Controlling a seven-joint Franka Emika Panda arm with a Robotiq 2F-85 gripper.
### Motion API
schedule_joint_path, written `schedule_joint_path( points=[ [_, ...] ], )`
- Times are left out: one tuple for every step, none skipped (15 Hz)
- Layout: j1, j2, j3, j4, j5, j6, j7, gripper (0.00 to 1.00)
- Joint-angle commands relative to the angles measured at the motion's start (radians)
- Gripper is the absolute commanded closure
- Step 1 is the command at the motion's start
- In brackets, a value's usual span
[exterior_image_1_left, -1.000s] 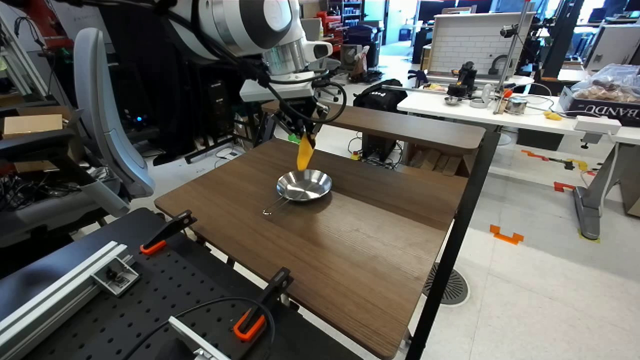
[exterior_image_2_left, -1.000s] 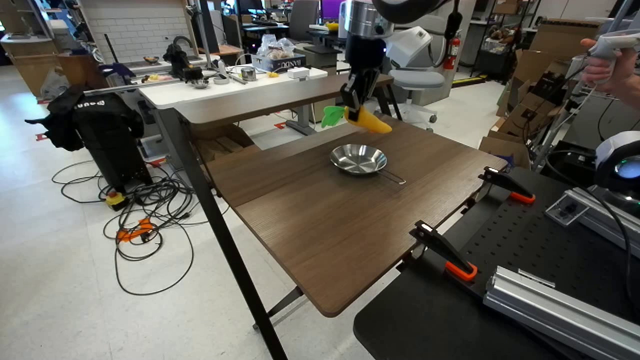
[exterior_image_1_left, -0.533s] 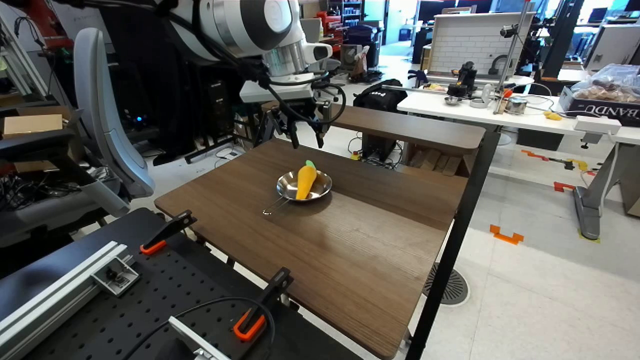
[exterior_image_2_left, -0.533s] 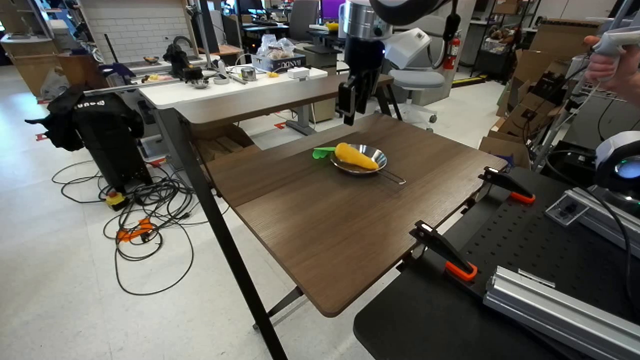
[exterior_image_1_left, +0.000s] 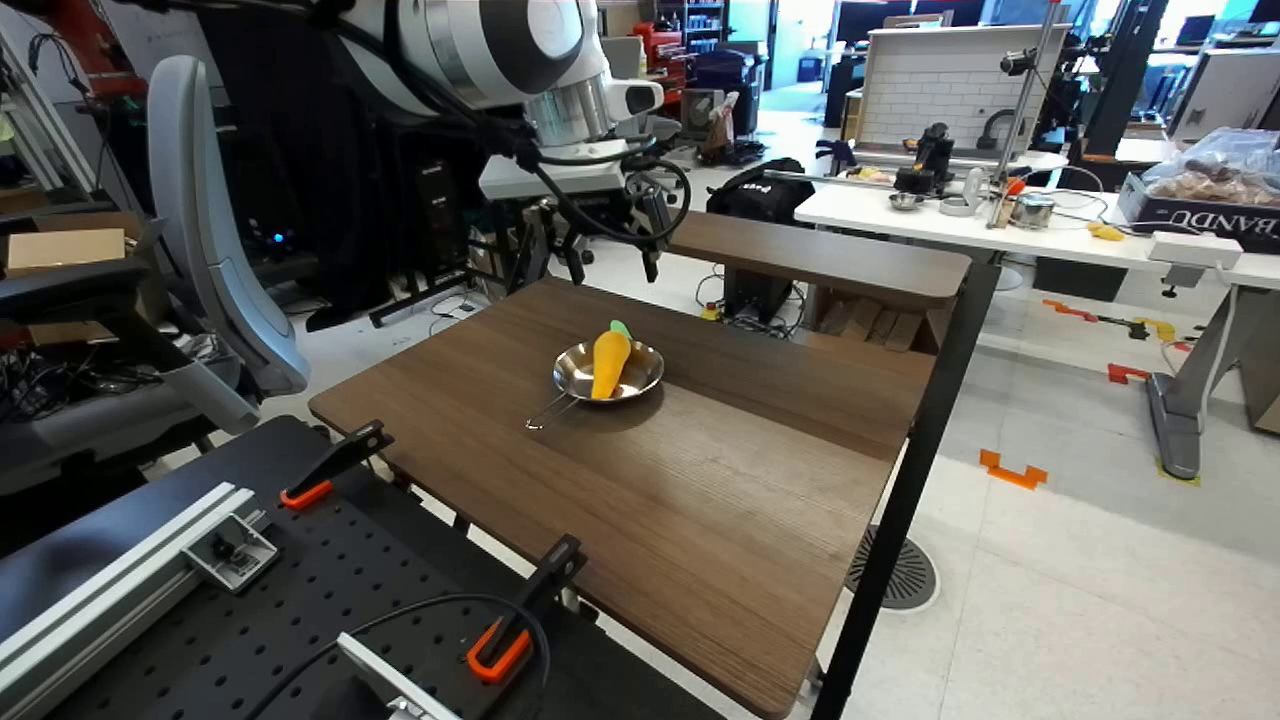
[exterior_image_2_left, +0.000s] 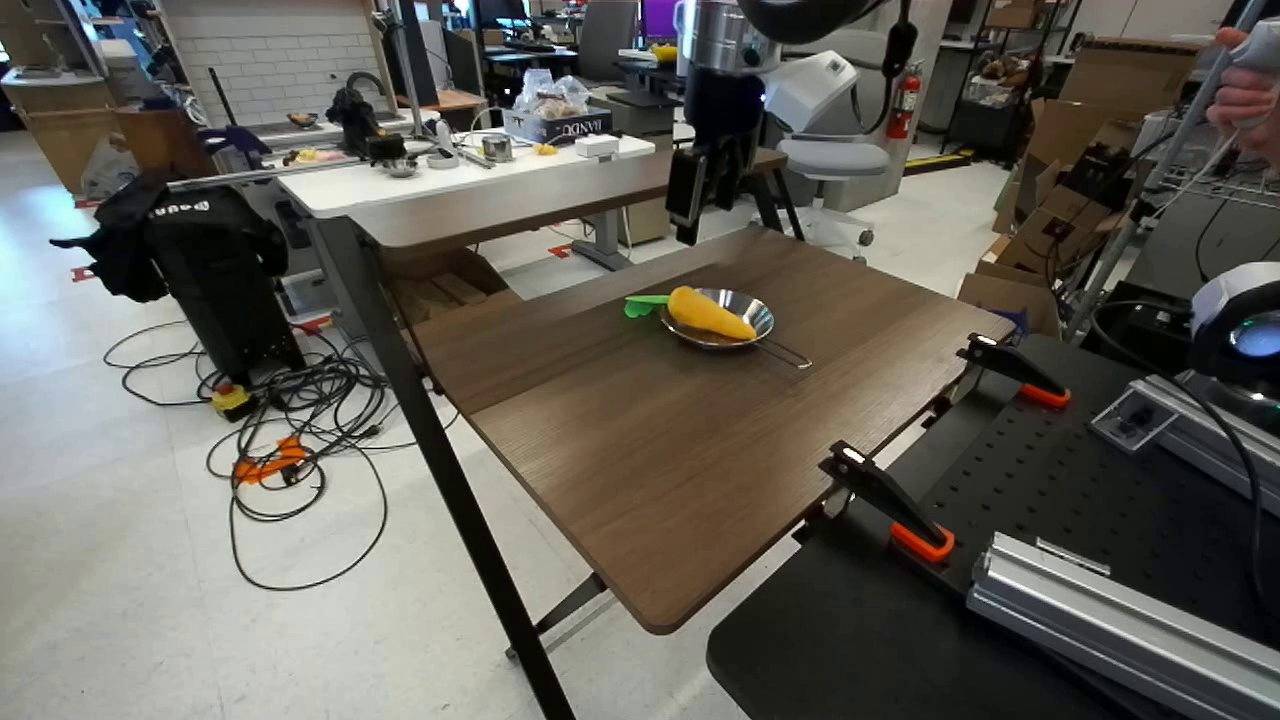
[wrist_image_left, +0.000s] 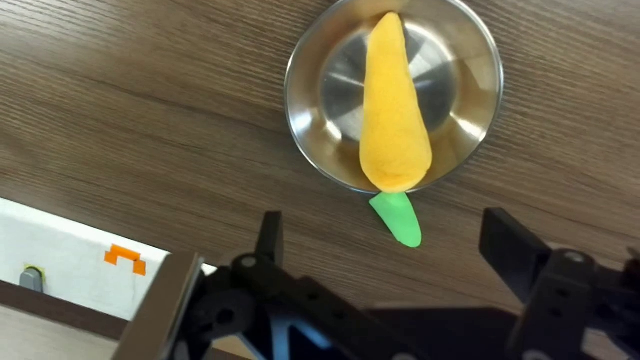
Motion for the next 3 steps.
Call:
schedule_joint_path(
  points=[
    [0.012,-0.048,-0.001,-0.008,-0.009,-0.037,0.026,0.00],
    [0.015,-0.057,-0.004,-0.012,-0.012,-0.037,0.032,0.00],
    [0.012,-0.067,0.000,-0.017,-0.007,-0.032,0.031,0.00]
  ],
)
